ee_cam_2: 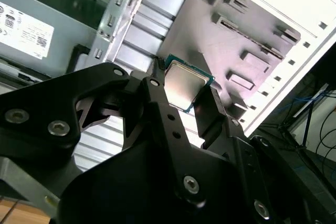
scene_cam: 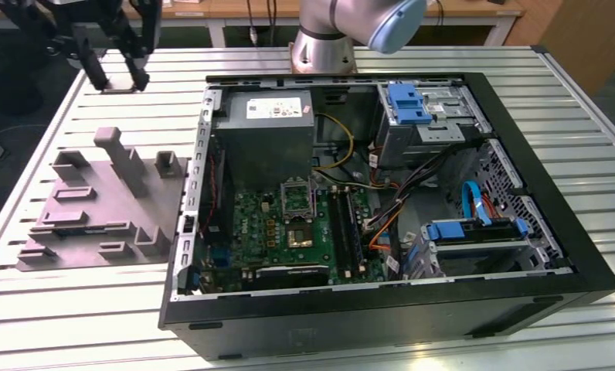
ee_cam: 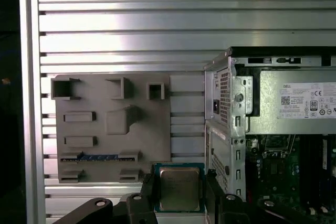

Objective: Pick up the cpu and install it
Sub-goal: 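Pick up the cpu and move it towards the insertion slot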

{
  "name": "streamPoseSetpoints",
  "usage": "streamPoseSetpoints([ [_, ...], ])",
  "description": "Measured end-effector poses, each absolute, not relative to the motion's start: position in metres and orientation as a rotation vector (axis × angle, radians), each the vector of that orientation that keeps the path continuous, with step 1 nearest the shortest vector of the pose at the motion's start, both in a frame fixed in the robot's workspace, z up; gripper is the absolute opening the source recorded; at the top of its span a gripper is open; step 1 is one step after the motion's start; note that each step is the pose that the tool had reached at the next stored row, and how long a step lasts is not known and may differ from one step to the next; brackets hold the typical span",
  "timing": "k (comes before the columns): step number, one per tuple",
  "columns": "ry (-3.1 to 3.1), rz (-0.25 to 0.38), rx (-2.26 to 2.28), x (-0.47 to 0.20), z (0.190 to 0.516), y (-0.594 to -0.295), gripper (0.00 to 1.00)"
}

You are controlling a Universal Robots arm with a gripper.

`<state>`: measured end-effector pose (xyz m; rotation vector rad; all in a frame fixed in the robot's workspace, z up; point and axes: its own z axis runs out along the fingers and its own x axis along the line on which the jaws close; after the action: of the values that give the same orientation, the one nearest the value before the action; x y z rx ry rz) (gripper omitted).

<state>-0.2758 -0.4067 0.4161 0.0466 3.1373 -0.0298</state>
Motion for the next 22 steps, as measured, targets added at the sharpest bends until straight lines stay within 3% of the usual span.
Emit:
streamPoseSetpoints([
  [22, 3.137, -0.03, 0.047, -0.176, 0.414, -0.407, 0.47],
])
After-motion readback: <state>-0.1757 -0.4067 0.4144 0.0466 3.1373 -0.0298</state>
